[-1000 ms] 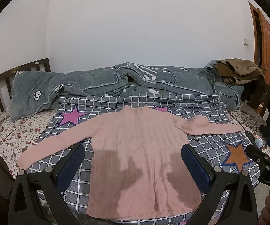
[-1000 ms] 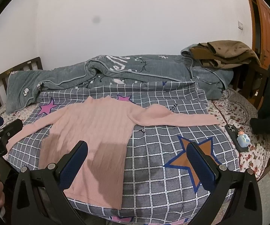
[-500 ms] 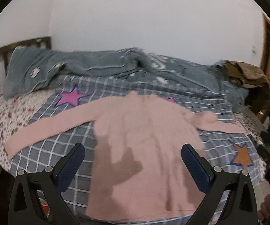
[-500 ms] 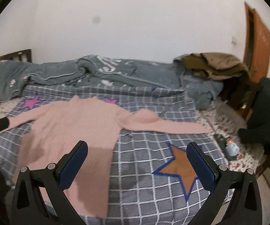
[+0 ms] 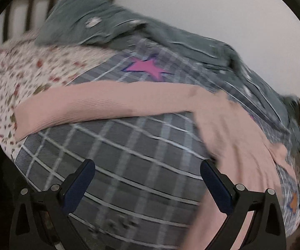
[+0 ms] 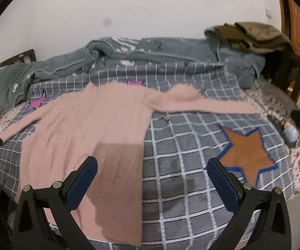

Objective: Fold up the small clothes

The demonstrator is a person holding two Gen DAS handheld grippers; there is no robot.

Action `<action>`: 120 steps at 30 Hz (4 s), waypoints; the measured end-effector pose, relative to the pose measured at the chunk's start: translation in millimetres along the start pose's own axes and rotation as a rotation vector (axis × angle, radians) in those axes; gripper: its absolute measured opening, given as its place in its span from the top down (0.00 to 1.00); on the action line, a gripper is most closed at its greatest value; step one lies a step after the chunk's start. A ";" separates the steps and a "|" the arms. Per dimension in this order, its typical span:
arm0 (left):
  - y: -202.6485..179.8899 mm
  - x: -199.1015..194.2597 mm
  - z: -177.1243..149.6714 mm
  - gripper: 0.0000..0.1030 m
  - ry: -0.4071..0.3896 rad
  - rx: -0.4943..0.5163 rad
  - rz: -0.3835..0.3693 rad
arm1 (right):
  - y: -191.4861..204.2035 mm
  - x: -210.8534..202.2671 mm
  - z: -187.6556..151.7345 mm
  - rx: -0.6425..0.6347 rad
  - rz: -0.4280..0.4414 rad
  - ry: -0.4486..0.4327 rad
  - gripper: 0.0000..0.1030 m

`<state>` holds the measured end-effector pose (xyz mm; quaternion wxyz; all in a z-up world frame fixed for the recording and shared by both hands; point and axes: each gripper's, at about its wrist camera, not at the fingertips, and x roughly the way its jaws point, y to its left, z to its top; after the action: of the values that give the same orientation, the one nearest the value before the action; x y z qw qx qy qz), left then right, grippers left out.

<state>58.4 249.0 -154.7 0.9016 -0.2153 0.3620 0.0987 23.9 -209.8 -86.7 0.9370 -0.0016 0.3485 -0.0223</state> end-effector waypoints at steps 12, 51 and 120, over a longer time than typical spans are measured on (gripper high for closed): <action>110.5 39.6 32.5 0.18 -0.014 -0.282 -0.025 | 48.8 44.7 9.7 0.007 0.021 0.048 0.00; -271.5 49.6 99.3 0.93 -0.107 0.240 -0.178 | -48.1 61.4 60.4 -0.007 0.201 -0.052 0.00; -86.5 -2.7 -98.5 0.91 0.214 0.198 -0.131 | -10.0 46.6 -85.8 -0.100 0.318 0.157 0.95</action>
<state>25.2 126.9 -188.9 0.8792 -0.1576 0.4492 -0.0200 2.7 -220.8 -181.9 0.8975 0.0084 0.4170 0.1434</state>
